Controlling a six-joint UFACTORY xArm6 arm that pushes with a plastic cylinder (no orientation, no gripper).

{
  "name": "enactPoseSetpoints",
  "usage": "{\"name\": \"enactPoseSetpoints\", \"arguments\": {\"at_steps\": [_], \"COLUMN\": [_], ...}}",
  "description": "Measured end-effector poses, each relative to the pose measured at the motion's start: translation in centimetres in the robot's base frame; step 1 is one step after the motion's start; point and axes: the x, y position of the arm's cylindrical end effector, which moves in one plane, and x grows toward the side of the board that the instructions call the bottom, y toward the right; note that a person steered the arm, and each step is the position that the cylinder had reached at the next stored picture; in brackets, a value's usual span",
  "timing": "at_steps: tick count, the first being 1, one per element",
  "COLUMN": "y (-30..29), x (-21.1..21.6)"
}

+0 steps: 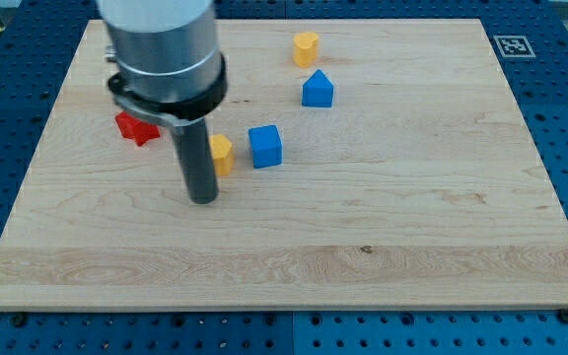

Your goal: Slide the yellow hexagon along with blue cube slightly right

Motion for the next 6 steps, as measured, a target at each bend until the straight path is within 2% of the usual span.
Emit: {"name": "enactPoseSetpoints", "arguments": {"at_steps": [2, 3, 5, 6], "y": [-1.8, 0.1, 8.6, 10.8], "x": [-3.7, -4.0, -4.0, -4.0]}}
